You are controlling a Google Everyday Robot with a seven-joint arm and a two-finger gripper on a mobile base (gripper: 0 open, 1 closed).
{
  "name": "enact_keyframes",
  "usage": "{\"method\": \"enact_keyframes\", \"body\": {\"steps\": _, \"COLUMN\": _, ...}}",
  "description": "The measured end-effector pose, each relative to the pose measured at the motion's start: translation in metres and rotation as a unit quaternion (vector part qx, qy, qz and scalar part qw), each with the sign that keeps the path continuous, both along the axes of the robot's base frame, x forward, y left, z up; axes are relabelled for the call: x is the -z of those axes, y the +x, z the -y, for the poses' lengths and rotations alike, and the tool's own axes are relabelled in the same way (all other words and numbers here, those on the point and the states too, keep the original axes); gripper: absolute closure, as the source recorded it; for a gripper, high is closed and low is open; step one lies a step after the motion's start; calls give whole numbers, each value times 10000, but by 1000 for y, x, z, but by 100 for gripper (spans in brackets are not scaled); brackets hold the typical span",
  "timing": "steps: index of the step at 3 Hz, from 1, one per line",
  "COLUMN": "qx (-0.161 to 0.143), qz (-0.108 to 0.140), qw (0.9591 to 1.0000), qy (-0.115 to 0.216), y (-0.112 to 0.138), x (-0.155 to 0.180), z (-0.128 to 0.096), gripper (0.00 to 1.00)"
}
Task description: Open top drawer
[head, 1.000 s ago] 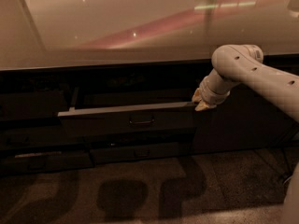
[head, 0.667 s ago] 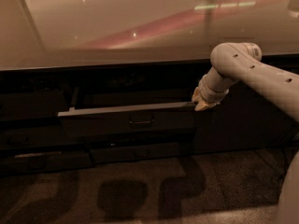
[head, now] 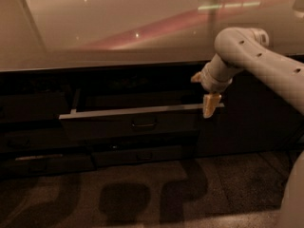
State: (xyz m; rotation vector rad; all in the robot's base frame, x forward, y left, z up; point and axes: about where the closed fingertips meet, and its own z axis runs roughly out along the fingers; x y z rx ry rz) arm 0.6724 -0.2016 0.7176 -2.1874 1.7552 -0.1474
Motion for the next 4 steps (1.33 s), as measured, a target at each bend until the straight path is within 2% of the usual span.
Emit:
{"method": "enact_keyframes", "body": {"steps": 1, "qx": 50, "qz": 246, "qw": 9996, "qy": 92, "y": 13, "x": -42, "z": -7, "gripper": 0}}
{"method": "enact_keyframes", "body": {"steps": 2, "qx": 91, "qz": 333, "qw": 9993, "qy": 109, "y": 23, "x": -60, "z": -12, "gripper": 19}}
{"method": "enact_keyframes", "body": {"steps": 4, "qx": 134, "qz": 360, "qw": 9992, "qy": 132, "y": 30, "x": -66, "z": -10, "gripper": 66}}
